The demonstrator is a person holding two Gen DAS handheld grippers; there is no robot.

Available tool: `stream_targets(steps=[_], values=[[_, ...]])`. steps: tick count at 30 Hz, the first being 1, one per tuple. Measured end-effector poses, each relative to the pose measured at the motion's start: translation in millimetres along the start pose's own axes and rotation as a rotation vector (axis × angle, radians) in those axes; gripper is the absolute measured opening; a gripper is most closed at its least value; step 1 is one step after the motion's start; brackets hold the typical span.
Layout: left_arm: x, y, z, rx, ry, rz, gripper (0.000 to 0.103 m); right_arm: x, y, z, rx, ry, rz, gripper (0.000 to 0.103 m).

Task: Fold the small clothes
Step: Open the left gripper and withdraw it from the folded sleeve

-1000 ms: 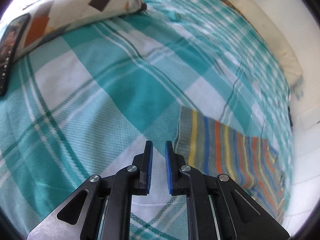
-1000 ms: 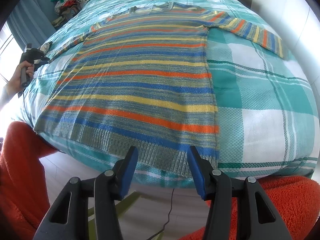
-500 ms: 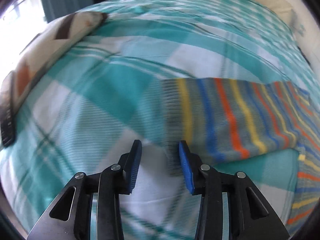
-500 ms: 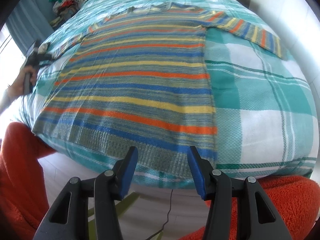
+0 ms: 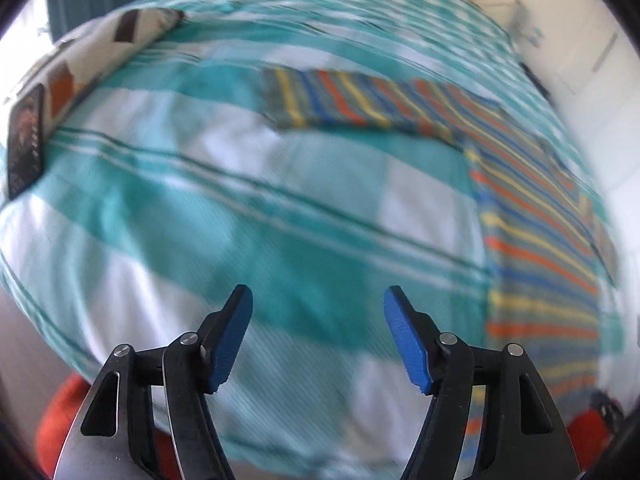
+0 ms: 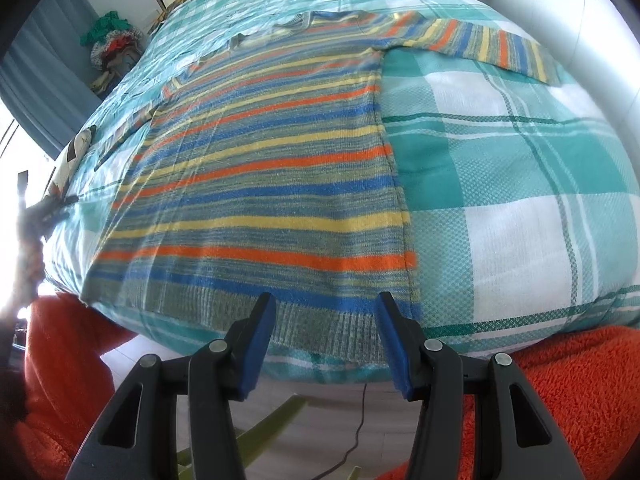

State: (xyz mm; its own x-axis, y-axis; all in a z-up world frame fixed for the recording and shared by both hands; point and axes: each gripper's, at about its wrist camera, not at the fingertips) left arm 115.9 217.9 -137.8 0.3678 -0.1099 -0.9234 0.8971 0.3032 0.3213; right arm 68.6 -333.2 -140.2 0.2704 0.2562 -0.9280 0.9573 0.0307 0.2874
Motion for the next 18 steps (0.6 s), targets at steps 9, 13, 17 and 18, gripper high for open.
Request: stream_targets(steps=[9,13,17,18], values=[[1.1,-80.0,62.3,0.128,-0.179,-0.140,0.074,-10.8,4.0,4.1,0.017,-0.003,0.030,0.051],[7.2,-94.6,75.3,0.180,-0.172,-0.153,0.076,-22.3,6.8,13.6,0.036,-0.024,0.051,0.051],[1.7,-93.6,77.8,0.185,-0.213,-0.143,0.077,-32.4,8.9,24.0,0.051,-0.053,0.061,0.057],[-1.6,-93.2,76.8,0.177,-0.234,-0.136,0.077,-34.3,9.7,26.4,0.053,-0.057,0.059,0.057]])
Point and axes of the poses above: each gripper's, at about its wrist camera, not at the fingertips, and x roughly the way its jaws point, z to its right, y to its top, and after that the axes turned 6 degrees about -z, right-handed
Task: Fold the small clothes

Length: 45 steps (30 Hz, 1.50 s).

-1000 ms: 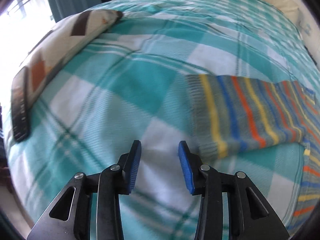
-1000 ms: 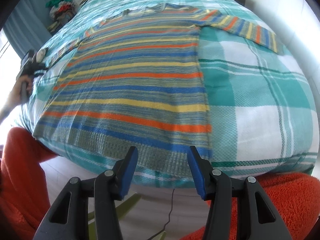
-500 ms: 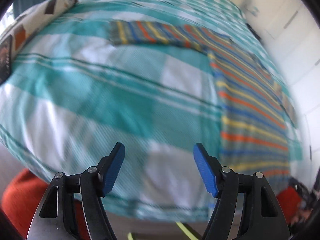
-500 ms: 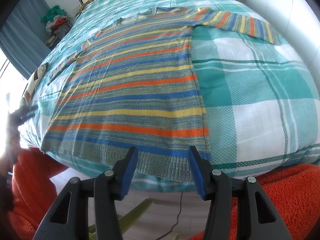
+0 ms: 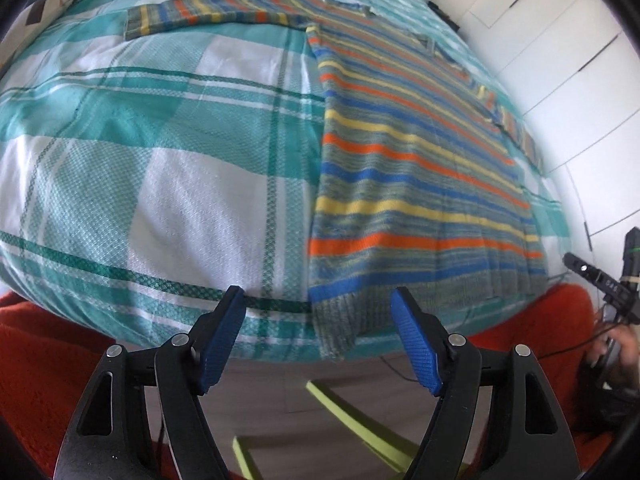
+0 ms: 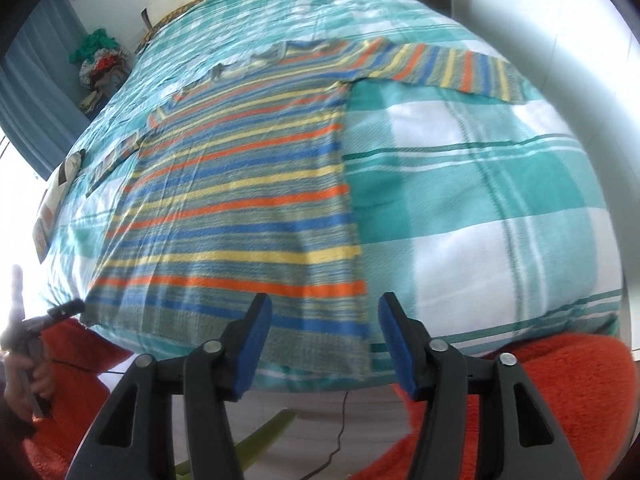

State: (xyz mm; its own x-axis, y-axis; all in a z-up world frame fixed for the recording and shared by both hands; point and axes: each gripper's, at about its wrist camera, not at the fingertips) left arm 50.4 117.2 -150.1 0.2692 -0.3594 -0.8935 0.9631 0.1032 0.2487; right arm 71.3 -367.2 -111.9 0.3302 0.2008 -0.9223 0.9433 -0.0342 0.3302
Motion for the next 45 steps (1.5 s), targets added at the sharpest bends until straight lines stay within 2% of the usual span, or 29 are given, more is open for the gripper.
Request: stream_targets(steps=[3,8,10,12,13,14,15,17,18,19,24,26,28,30,36,40,41,42,43,45], values=[[-1.9,-2.7,-3.9,-0.015,-0.045,0.005,0.083,-0.1,2.7,6.4,0.002,-0.009,-0.030,0.060],[17.8,-6.7,5.4,0.040,0.010,-0.052,0.081,16.7,1.4,6.3,-0.026,0.048,-0.132,0.061],[25.1,-8.4,10.3,0.061,0.033,-0.073,0.075,28.6,0.3,1.4,-0.043,0.092,-0.183,0.061],[31.6,-9.0,14.2,0.075,0.065,-0.090,0.074,40.8,-1.4,-1.2,-0.056,0.036,-0.226,0.061],[33.3,-9.3,16.4,0.085,0.084,-0.090,0.073,44.6,-2.2,-0.3,-0.056,-0.010,-0.230,0.061],[34.2,-9.8,17.8,0.092,0.096,-0.090,0.072,47.0,-2.9,2.0,-0.047,-0.020,-0.231,0.061],[35.6,-10.0,19.0,0.098,0.106,-0.090,0.066,50.8,-4.0,6.9,-0.020,-0.005,-0.242,0.061],[39.8,-9.3,18.4,0.087,0.087,-0.108,0.035,58.8,-5.5,12.8,0.007,0.037,-0.268,0.059],[42.8,-8.3,17.0,0.078,0.072,-0.123,0.005,65.4,-6.5,13.5,-0.004,0.077,-0.297,0.038],[44.1,-8.3,14.7,0.062,0.054,-0.132,0.005,68.8,-6.8,14.2,-0.004,0.103,-0.312,0.006],[11.8,-15.7,12.8,0.067,0.078,-0.068,0.004,39.2,-7.2,14.6,0.013,0.124,-0.261,0.004],[11.5,-17.8,12.6,0.083,0.109,-0.078,0.004,33.9,-10.8,16.9,0.023,0.106,-0.266,0.004],[27.7,-21.1,15.4,0.104,0.155,-0.109,0.004,48.6,-15.1,21.1,0.031,0.070,-0.311,0.004],[41.1,-18.3,16.8,0.111,0.187,-0.126,0.004,67.8,-17.8,27.2,0.071,0.075,-0.356,0.004],[39.5,-18.0,13.0,0.099,0.190,-0.131,0.005,77.2,-11.4,23.4,0.064,0.045,-0.364,0.004],[39.7,-15.8,20.7,0.097,0.217,-0.136,0.012,74.8,-13.0,19.5,0.075,0.041,-0.354,0.005],[39.4,-16.6,23.4,0.104,0.224,-0.142,0.016,73.1,-13.4,19.1,0.073,0.035,-0.350,0.005],[42.7,-14.6,31.1,0.109,0.229,-0.149,0.027,71.7,-13.6,16.3,0.073,0.033,-0.347,0.007],[41.3,-16.4,33.4,0.113,0.235,-0.152,0.045,72.9,-11.3,13.1,0.077,0.030,-0.346,0.015],[33.5,-21.9,35.7,0.117,0.259,-0.135,0.067,65.9,-12.1,12.3,0.086,0.009,-0.339,0.027]])
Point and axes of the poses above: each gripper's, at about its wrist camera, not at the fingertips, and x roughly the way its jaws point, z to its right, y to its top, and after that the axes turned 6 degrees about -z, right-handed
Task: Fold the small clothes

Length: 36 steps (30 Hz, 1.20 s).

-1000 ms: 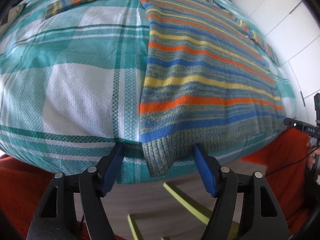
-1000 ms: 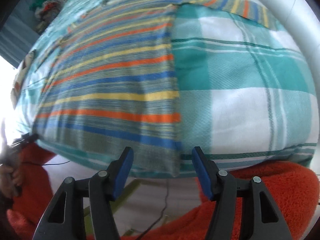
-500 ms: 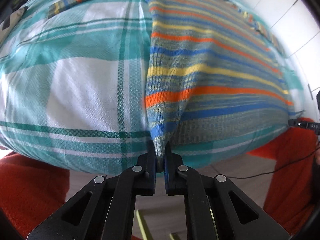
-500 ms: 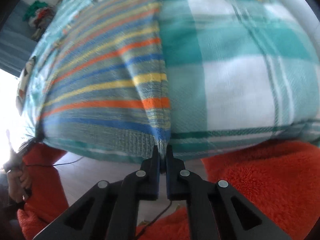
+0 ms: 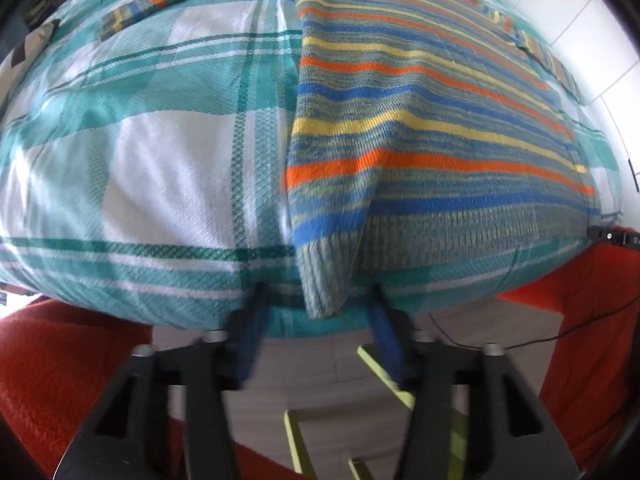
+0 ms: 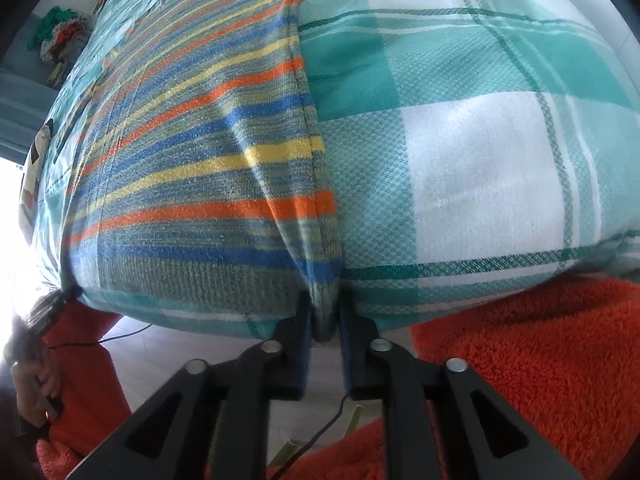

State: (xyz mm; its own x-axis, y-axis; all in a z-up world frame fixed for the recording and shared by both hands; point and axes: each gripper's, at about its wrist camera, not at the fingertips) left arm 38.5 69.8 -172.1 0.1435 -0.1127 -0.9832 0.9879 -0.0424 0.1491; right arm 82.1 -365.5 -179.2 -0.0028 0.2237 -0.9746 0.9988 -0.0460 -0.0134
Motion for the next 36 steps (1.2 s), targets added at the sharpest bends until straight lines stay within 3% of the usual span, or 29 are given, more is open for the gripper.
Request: stream_targets(steps=[3,6,9,13,20,24,30,36], values=[[-18.4,-9.1,-5.2,-0.016,0.026,0.038,0.070,-15.1,-10.0,-2.3,-0.002,-0.046,0.030,0.042],[-42.0,-14.6,-23.2,-0.083,0.022,0.112,0.073,-34.0,-17.2,-2.6,-0.014,-0.103,0.091,0.045],[-68.5,-16.2,-45.6,-0.168,0.023,0.233,0.081,-66.9,-26.0,-7.2,-0.018,-0.203,0.278,0.045],[-79.9,-2.9,-63.5,-0.234,0.057,0.332,0.085,-100.8,-32.9,-12.4,-0.045,-0.281,0.512,0.056],[-76.4,11.2,-88.1,-0.282,0.137,0.440,0.085,-116.1,-41.8,-25.8,-0.189,-0.471,0.718,0.063],[-65.0,3.5,-90.4,-0.293,0.218,0.458,0.085,-109.8,-44.5,-19.9,-0.199,-0.450,0.728,0.064],[-66.5,4.6,-84.7,-0.262,0.217,0.486,0.088,-115.5,-45.2,-3.9,-0.151,-0.390,0.746,0.064],[-60.6,9.2,-71.6,-0.205,0.241,0.482,0.088,-116.4,-50.4,-9.9,-0.164,-0.389,0.776,0.068]])
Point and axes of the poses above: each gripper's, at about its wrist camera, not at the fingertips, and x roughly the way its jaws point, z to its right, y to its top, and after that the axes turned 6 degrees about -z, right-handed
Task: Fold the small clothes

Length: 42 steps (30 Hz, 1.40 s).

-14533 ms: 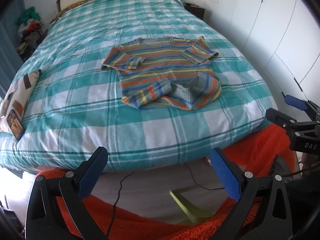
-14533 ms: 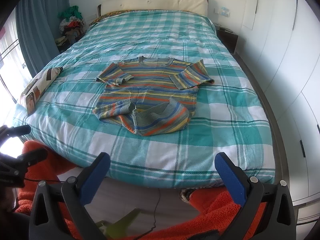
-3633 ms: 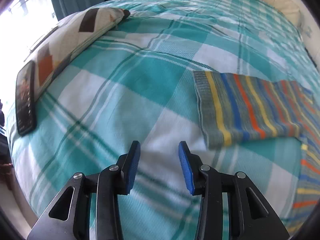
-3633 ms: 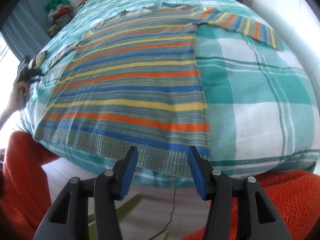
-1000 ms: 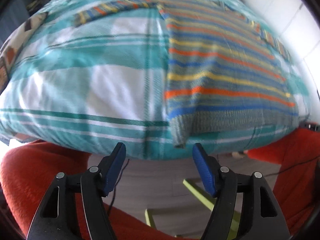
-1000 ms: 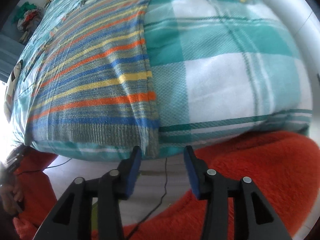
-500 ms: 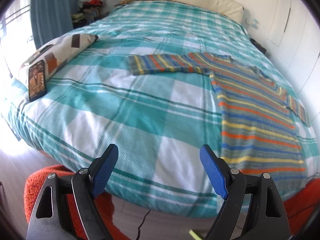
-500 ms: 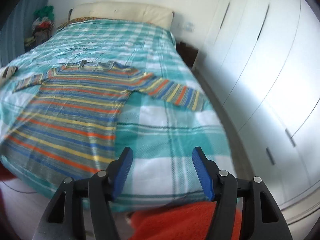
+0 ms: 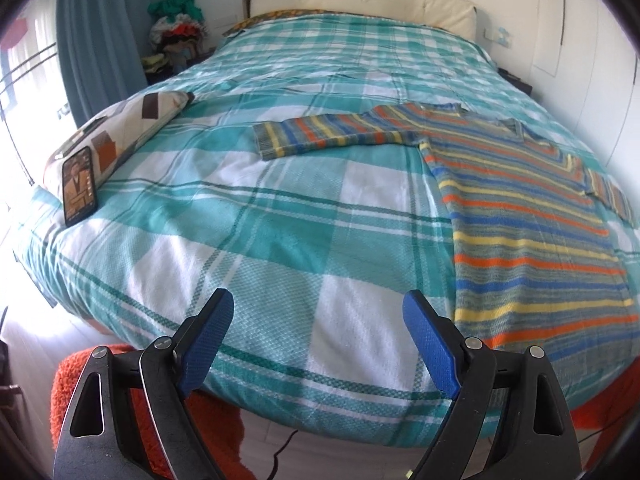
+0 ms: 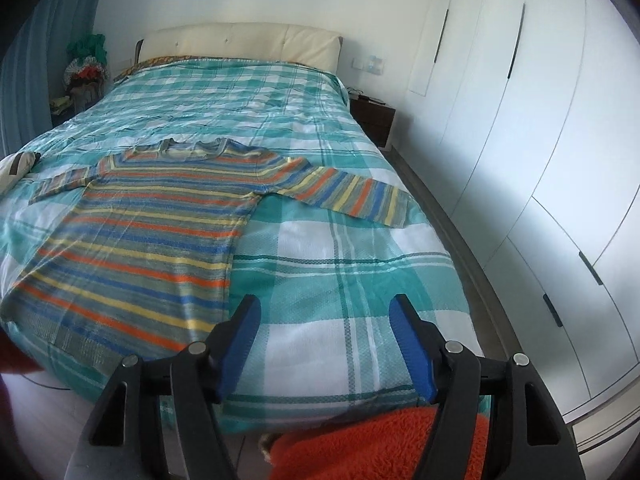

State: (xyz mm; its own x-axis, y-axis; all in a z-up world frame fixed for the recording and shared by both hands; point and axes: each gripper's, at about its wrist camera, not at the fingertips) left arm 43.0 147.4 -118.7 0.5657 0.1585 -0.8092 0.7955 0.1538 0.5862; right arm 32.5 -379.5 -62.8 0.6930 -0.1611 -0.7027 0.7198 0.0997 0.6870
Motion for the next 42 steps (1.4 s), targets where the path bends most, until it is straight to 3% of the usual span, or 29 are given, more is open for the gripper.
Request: stream_targets(steps=[19,28,30,34,39,42], values=[[1.5,-1.6,0.7,-0.016,0.019,-0.012,0.088,-5.9,-0.1,2.1,0.006,-0.008,0.044,0.073],[-1.6,2.4,5.9,-0.004,0.026,-0.003,0.089,-2.2,2.5,5.7,0.040,0.032,0.021,0.073],[-1.8,2.8,8.3,0.003,0.030,-0.002,0.089,1.5,5.4,10.2,0.058,0.078,-0.002,0.073],[0.8,4.9,8.9,-0.001,0.033,-0.012,0.089,22.2,25.4,42.4,0.214,0.242,-0.029,0.073],[3.4,10.4,2.0,-0.055,0.019,-0.026,0.089,95.5,82.3,120.6,0.508,0.348,-0.076,0.073],[5.9,11.5,-2.6,-0.084,0.009,-0.022,0.091,159.5,111.9,161.5,0.617,0.347,-0.157,0.069]])
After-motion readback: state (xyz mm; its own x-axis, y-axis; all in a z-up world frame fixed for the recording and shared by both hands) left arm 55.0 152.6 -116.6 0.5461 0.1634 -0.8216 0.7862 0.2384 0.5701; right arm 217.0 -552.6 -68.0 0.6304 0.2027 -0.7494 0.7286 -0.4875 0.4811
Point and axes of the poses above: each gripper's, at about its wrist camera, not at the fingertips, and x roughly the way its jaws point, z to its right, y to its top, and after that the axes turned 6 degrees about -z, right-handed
